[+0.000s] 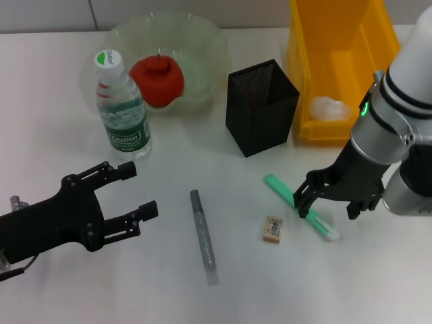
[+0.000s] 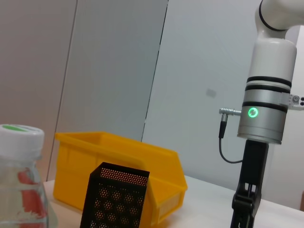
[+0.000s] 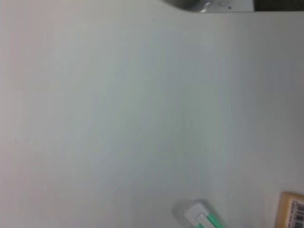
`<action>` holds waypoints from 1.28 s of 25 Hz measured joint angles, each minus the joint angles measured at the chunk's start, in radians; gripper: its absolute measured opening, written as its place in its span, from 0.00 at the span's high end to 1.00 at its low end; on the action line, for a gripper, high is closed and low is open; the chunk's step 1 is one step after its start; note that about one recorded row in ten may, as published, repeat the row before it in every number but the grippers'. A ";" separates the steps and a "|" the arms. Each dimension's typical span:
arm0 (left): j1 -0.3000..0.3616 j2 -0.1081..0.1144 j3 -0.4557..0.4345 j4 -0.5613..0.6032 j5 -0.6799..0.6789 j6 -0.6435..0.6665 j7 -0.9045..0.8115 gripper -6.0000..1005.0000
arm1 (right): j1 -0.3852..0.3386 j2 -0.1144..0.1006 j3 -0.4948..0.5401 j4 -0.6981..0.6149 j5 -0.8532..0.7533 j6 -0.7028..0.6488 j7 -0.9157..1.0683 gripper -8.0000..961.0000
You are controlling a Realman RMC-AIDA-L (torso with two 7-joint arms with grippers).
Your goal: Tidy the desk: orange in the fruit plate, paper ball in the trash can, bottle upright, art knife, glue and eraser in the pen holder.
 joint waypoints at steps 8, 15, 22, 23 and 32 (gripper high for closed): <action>-0.013 0.001 0.003 0.000 0.004 -0.011 0.019 0.19 | -0.012 0.003 -0.027 0.015 0.015 0.027 -0.071 0.16; -0.013 0.001 0.001 -0.001 0.000 -0.010 0.020 0.19 | 0.007 0.003 -0.044 0.058 0.018 0.040 -0.089 0.35; -0.013 -0.001 -0.002 -0.006 -0.001 -0.008 0.021 0.19 | 0.048 0.003 -0.051 0.132 0.018 0.049 -0.104 0.47; -0.012 -0.001 -0.002 -0.006 -0.001 -0.008 0.021 0.19 | 0.050 0.003 -0.051 0.140 0.018 0.054 -0.110 0.49; -0.010 -0.004 -0.003 -0.013 -0.002 -0.011 0.022 0.19 | 0.056 0.003 -0.051 0.179 0.021 0.081 -0.147 0.60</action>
